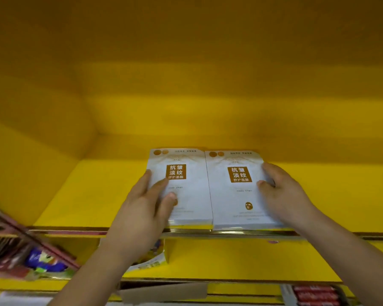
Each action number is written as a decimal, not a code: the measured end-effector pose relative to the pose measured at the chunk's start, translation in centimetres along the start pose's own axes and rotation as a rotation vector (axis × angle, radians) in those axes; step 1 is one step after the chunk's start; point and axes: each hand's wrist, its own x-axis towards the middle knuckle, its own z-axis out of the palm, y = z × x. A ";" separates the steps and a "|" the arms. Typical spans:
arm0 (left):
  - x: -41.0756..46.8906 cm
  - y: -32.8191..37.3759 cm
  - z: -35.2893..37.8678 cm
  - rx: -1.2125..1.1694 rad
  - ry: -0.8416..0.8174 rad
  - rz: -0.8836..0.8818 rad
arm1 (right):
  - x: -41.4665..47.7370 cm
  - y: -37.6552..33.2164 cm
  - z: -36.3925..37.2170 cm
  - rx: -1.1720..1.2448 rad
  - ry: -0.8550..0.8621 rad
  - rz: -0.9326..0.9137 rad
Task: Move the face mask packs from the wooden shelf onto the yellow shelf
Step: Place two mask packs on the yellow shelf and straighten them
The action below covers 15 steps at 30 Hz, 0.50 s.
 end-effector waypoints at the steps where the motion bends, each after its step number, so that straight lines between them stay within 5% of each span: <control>1: -0.2 -0.8 -0.4 0.073 0.009 0.022 | -0.1 -0.7 0.9 -0.005 -0.002 -0.009; 5: -0.3 -5.6 -2.9 0.379 0.050 0.151 | -0.1 -4.0 5.1 -0.039 0.013 -0.087; 15: -0.8 -12.6 -7.3 0.511 -0.007 0.222 | -0.4 -10.1 12.3 -0.034 -0.026 -0.175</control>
